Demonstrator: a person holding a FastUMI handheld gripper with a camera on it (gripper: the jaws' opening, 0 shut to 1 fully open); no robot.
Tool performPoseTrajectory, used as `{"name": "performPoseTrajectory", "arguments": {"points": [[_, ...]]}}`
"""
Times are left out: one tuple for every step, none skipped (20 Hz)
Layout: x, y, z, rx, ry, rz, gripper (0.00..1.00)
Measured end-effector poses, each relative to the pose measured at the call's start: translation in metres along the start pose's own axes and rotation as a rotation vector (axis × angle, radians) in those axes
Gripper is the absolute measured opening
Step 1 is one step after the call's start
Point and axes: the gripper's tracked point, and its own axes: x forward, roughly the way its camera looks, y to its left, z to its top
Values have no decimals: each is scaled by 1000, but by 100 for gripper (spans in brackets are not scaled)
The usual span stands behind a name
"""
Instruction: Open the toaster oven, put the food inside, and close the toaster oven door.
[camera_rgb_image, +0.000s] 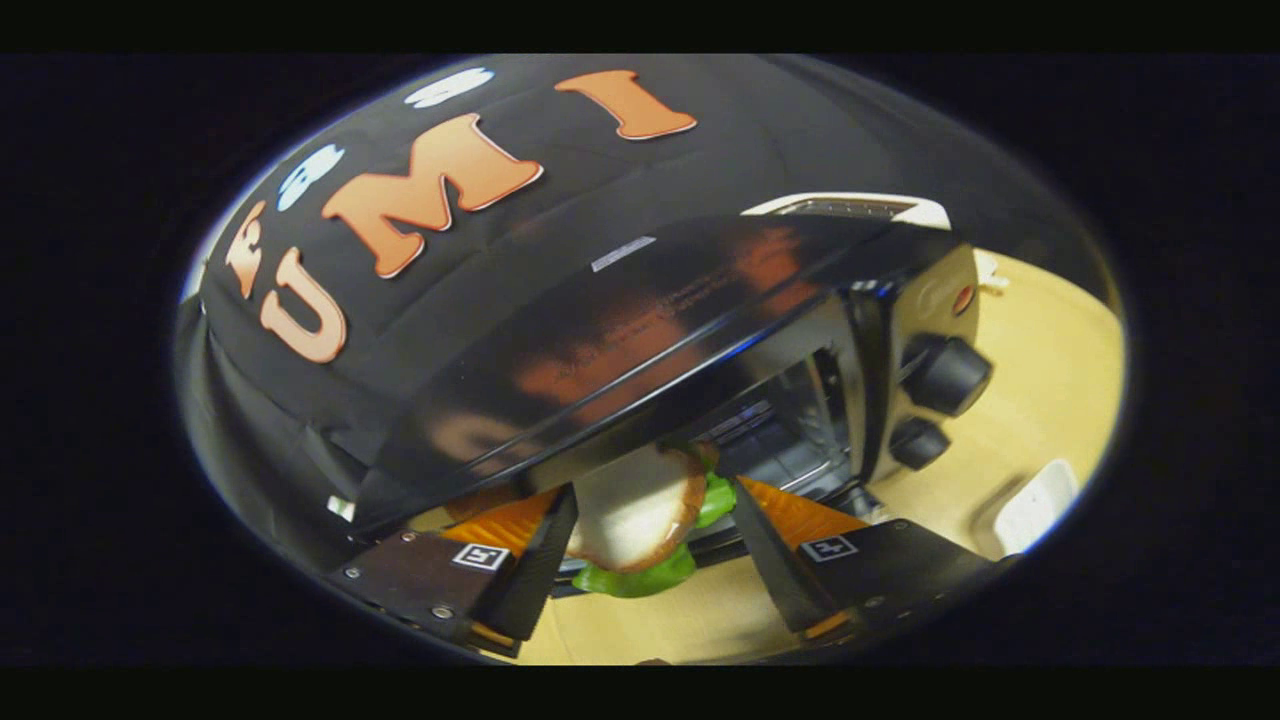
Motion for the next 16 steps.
{"name": "performPoseTrajectory", "arguments": {"points": [[-6,-3,2,-34,0,-5,95],[-14,-4,4,-61,8,5,96],[-21,-4,4,-78,16,18,96],[-26,-3,6,-88,21,33,96],[-32,-4,4,-99,33,42,96],[-35,-6,1,-107,54,46,97],[-39,-9,-4,-116,78,45,97],[-43,-12,-8,-128,93,47,97],[-49,-13,-10,-146,101,51,97],[-56,-15,-11,-163,107,55,97],[-62,-18,-13,-178,112,57,97],[-70,-19,-16,-192,122,63,97],[-80,-20,-21,-213,135,74,97],[-89,-21,-25,-239,145,84,97],[-98,-24,-31,-268,159,93,97],[-107,-26,-35,-296,173,102,97]]}}
